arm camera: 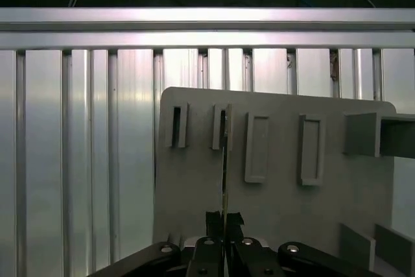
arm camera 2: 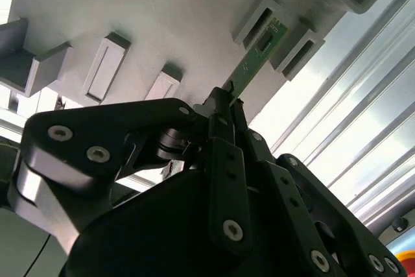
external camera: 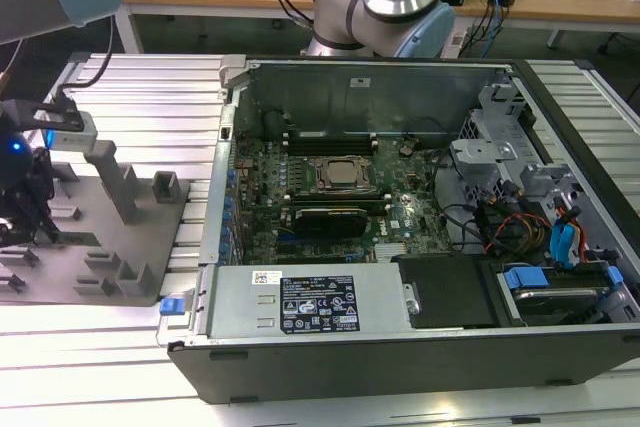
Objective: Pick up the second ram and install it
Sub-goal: 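Pick up the second ram and move it above second insertion slot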
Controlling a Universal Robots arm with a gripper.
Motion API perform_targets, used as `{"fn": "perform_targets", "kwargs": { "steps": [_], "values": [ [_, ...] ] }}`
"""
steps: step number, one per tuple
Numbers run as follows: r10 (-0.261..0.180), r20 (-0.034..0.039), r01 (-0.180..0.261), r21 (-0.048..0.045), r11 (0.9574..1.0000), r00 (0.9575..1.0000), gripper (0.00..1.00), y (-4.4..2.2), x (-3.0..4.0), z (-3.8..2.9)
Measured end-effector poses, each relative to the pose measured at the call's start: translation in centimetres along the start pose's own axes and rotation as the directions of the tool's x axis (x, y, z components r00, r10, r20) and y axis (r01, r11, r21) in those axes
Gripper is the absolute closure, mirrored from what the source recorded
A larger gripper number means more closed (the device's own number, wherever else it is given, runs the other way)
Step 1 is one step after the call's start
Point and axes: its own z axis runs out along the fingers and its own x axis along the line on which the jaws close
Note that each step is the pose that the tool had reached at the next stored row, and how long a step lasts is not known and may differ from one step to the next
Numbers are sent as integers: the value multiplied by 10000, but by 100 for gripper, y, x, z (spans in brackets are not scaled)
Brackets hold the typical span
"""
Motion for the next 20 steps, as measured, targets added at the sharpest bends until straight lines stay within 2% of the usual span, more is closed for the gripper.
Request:
{"fn": "perform_targets", "kwargs": {
  "steps": [20],
  "values": [
    [0,0,0,0,10000,10000,86,10,-15,-287]
  ]
}}
